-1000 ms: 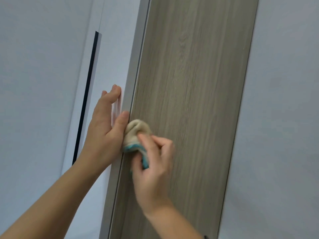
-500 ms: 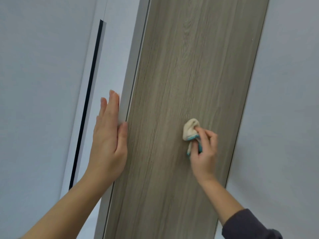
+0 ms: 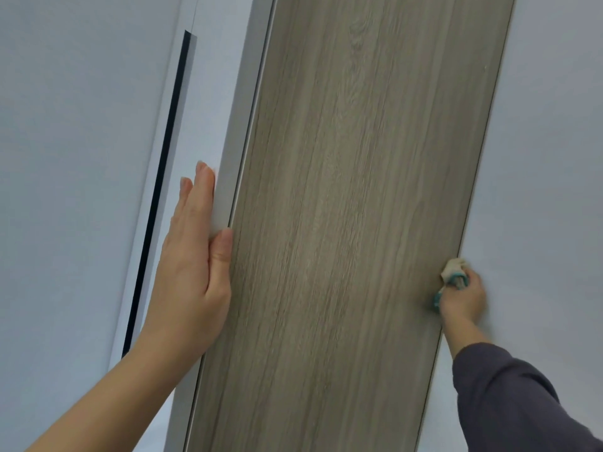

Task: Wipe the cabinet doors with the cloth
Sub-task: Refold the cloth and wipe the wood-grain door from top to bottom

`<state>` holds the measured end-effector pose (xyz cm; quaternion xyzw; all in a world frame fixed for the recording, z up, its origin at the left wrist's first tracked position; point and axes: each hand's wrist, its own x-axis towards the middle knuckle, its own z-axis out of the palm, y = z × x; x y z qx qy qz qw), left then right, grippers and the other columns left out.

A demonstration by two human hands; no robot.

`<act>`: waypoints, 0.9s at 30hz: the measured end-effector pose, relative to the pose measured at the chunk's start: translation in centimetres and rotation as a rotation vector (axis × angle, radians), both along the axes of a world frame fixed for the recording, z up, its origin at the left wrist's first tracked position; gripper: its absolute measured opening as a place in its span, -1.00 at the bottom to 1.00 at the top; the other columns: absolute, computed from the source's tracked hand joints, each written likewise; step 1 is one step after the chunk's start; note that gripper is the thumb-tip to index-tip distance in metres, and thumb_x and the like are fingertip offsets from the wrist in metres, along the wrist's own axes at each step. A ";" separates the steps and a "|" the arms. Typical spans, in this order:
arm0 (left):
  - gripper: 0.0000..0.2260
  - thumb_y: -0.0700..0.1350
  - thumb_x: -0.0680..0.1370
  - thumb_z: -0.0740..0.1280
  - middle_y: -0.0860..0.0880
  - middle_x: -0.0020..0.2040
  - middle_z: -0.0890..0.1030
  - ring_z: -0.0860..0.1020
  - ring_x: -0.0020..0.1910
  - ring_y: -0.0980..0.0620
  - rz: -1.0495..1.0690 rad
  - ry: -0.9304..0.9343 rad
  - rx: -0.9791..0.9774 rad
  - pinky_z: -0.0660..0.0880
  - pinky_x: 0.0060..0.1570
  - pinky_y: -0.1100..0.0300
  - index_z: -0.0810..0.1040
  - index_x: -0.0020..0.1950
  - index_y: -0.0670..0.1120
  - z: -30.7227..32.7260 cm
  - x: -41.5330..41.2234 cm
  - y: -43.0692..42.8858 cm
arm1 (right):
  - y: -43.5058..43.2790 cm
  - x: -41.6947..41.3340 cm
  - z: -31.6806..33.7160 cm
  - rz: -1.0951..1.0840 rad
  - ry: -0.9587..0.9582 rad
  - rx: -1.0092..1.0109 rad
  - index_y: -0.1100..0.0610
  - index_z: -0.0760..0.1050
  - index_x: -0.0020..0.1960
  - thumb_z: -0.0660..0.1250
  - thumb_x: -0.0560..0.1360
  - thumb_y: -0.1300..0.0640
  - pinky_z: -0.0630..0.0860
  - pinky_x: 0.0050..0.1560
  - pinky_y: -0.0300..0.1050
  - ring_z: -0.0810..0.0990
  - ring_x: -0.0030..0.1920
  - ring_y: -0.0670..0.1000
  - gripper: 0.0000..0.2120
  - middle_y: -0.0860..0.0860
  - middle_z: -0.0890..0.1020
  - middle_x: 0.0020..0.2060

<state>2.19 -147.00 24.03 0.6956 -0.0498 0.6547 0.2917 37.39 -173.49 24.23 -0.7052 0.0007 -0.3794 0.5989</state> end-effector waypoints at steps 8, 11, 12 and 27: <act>-0.48 -0.08 0.65 0.02 0.29 0.56 0.02 -0.07 0.53 0.34 0.007 0.010 0.005 -0.07 0.46 0.42 -0.04 0.60 0.06 0.0 0.1 -0.1 | 2.1 -2.8 -0.8 -0.029 -0.004 0.043 0.05 0.43 0.33 0.24 0.53 0.31 0.53 0.02 0.06 0.55 0.10 0.22 -0.60 0.15 0.50 0.22; -0.50 -0.13 0.69 0.04 0.19 0.59 0.04 -0.06 0.53 0.32 0.006 0.019 0.010 -0.04 0.48 0.34 -0.04 0.61 0.03 -0.1 0.0 -0.2 | 3.4 -5.5 -2.1 -0.013 -0.060 -0.004 0.13 0.42 0.28 0.25 0.56 0.27 0.48 -0.03 0.03 0.52 0.08 0.17 -0.70 0.14 0.43 0.23; -0.49 -0.16 0.69 0.04 0.13 0.60 0.07 -0.05 0.53 0.32 0.003 0.023 0.008 -0.03 0.49 0.30 -0.04 0.60 0.04 -0.1 0.0 -0.2 | 3.9 -6.4 -2.4 -0.003 -0.088 -0.008 0.15 0.43 0.25 0.26 0.56 0.27 0.43 -0.06 -0.02 0.52 0.06 0.15 -0.72 0.15 0.43 0.22; -0.48 -0.22 0.67 0.06 0.22 0.58 0.03 -0.07 0.53 0.32 -0.096 -0.003 0.008 -0.06 0.50 0.33 -0.01 0.60 0.04 0.1 -0.1 0.1 | 13.5 -20.9 -5.5 0.227 -0.645 -0.038 0.19 0.53 0.12 0.28 0.46 0.41 0.35 0.08 -0.49 0.47 0.03 -0.28 -0.73 0.01 0.40 0.02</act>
